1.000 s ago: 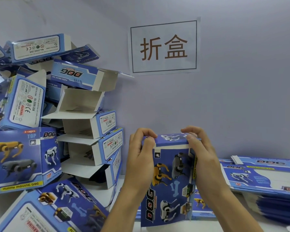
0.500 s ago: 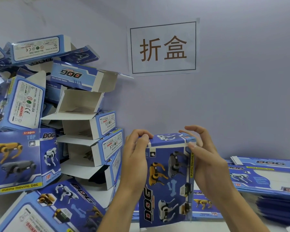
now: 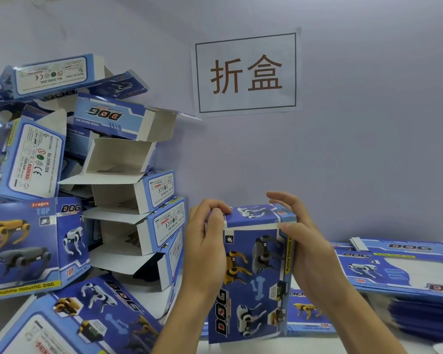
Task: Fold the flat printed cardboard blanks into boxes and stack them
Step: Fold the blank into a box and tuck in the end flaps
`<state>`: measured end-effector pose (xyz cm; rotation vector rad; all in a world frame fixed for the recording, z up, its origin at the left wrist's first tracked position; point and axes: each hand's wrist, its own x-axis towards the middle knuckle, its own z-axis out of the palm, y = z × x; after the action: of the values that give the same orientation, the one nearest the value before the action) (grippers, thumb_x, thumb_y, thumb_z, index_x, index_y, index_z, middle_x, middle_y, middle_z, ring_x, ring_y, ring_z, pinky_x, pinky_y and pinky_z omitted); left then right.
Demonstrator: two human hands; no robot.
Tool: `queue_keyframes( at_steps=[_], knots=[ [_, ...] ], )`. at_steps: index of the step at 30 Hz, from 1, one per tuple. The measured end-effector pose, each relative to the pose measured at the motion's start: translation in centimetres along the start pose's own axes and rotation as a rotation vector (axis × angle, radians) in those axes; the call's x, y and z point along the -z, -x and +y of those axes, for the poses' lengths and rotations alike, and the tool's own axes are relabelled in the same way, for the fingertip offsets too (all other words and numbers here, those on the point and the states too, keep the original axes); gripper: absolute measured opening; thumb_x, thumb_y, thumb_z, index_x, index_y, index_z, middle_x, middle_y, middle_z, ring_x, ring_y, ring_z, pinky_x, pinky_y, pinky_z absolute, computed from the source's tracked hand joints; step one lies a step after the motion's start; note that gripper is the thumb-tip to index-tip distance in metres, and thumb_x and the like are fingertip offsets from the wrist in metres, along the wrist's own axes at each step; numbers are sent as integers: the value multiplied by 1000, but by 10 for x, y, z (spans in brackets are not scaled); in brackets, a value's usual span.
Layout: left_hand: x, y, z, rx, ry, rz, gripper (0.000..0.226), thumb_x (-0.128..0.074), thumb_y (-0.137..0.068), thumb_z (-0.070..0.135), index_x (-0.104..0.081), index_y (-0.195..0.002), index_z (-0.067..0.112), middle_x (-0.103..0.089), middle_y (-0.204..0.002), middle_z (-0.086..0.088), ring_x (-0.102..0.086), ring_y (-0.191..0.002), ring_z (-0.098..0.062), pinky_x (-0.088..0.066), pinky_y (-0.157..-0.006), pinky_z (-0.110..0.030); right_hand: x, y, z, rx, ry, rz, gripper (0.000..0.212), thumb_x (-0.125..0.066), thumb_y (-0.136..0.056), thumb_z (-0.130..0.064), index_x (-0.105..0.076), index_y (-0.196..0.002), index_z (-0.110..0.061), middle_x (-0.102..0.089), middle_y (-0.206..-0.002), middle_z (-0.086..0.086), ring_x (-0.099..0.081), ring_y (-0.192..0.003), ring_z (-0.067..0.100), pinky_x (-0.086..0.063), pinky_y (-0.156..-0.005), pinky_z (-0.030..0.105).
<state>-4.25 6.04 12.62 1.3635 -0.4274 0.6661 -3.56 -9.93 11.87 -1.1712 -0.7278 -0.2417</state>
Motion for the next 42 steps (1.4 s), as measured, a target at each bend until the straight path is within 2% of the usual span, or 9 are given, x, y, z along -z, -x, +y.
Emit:
queue_keyframes(
  at_steps=[4, 9, 15, 19, 23, 27, 34, 39, 42],
  knots=[
    [5, -4, -2, -201, -270, 50, 27, -41, -96, 40, -61, -92, 22, -57, -103, 7, -60, -102, -10, -55, -65, -24, -3, 3, 0, -15, 98, 17, 44, -57, -85, -19, -55, -126, -35, -69, -112, -1, -69, -107, 27, -60, -81, 42],
    [13, -10, 9, -405, -585, 9, 6, -61, -97, 33, -67, -95, 31, -64, -96, 19, -61, -97, -6, -54, -82, -44, -11, 4, 0, 94, 401, 126, 55, -68, -79, -34, -48, -131, -39, -60, -124, -14, -60, -108, -7, -52, -75, 11],
    [-8, 5, 23, -349, -777, -125, 42, -51, -80, 75, -67, -110, 50, -63, -112, 31, -48, -117, 8, -25, -112, -44, -11, 2, 4, 181, 536, 130, 59, -73, -85, -14, -46, -134, -35, -66, -117, -12, -62, -107, 1, -51, -78, 10],
    [-12, 7, 24, -255, -765, -78, 32, -50, -85, 70, -68, -106, 54, -61, -110, 30, -44, -116, 5, -11, -113, -44, -14, 2, 8, 212, 673, 125, 64, -76, -84, -17, -45, -136, -37, -62, -115, -24, -58, -111, -4, -46, -84, 7],
    [-8, 4, 25, -161, -600, -73, 9, -67, -83, 56, -71, -91, 55, -66, -104, 27, -55, -113, -4, -32, -110, -53, -13, 3, 10, 214, 681, 142, 67, -79, -81, -20, -47, -136, -39, -63, -119, -17, -59, -112, 1, -47, -86, 11],
    [-7, 4, 25, -170, -606, -73, 11, -71, -84, 50, -66, -86, 60, -67, -100, 29, -59, -107, -1, -40, -106, -51, -11, 3, 10, 205, 737, 142, 71, -80, -80, -23, -44, -140, -39, -63, -122, -15, -59, -113, 5, -52, -92, 24],
    [-7, 6, 27, -304, -738, -147, 28, -58, -85, 60, -68, -111, 53, -61, -115, 33, -46, -122, 9, -9, -117, -53, -5, 1, 8, 244, 739, 161, 73, -80, -81, -27, -40, -140, -42, -59, -115, -31, -57, -111, -3, -47, -82, 8],
    [-4, 3, 25, -393, -594, 38, 22, -58, -88, 53, -72, -103, 44, -70, -102, 24, -62, -106, -3, -29, -110, -60, -7, 6, 9, 38, 725, 58, 110, -74, -56, -73, -8, -143, -64, -43, -130, -35, -46, -118, -15, -45, -84, 8],
    [-3, 2, 24, -322, -387, 29, 21, -64, -88, 53, -74, -100, 39, -74, -93, 16, -69, -92, -16, -52, -89, -54, -8, 5, 11, 51, 672, 11, 82, -76, -68, -58, -28, -134, -64, -56, -116, -30, -57, -111, -7, -58, -80, 20]
  ],
)
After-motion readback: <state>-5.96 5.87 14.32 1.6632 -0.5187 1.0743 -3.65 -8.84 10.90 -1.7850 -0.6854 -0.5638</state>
